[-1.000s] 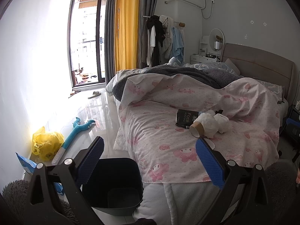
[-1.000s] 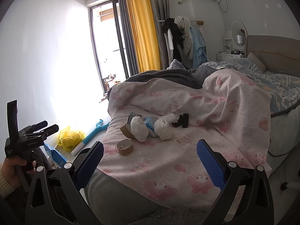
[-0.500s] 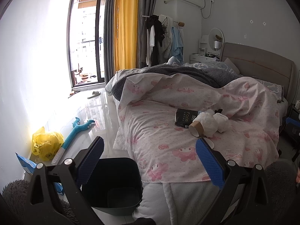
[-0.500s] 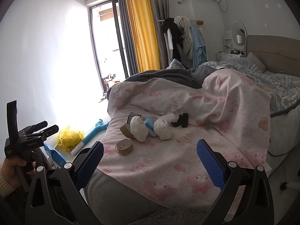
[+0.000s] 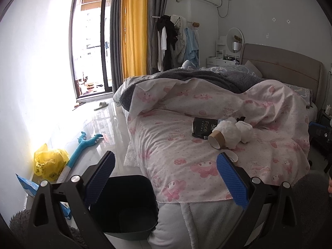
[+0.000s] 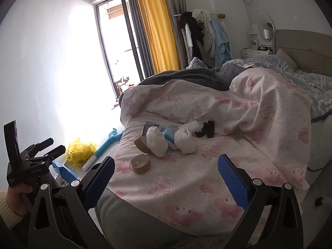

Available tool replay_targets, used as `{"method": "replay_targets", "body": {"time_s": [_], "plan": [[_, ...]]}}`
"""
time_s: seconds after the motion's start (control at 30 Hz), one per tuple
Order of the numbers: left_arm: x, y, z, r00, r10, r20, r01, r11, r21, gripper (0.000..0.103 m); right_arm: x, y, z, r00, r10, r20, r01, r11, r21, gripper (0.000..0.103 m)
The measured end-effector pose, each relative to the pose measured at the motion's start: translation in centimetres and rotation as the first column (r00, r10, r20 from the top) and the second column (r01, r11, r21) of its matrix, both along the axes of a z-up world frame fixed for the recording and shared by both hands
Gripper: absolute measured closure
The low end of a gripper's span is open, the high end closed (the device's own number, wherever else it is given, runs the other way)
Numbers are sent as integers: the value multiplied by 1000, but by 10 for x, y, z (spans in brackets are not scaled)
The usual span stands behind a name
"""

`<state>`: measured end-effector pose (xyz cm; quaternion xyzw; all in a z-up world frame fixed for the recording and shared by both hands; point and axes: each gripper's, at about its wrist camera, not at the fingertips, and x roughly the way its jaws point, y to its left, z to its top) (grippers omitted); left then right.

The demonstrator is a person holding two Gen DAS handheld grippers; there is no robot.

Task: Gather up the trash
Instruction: 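Grasp a cardboard tube with the left tool while the right grasps a tissue ball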

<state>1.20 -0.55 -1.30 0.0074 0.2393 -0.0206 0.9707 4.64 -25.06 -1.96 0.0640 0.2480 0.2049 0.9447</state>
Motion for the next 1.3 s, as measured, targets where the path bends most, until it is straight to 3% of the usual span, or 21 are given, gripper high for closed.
{"method": "replay_targets", "body": {"time_s": [0.33,0.67,0.97,1.3], "plan": [[20,-30,-14,991,-121,-57,121,993,-5,3,48,7,-11,997,19,-70,-16,999,32,3],[49,-40,-23,977,-192,-89,187,981,-54,3,96,24,-26,992,54,-112,-55,998,-9,7],[67,-48,-40,951,-270,-149,261,962,-79,4,136,41,-49,983,89,-162,-100,993,-60,15],[82,-68,-59,901,-382,-205,369,924,-99,10,157,35,-61,979,96,-180,-108,992,-59,22]]}}
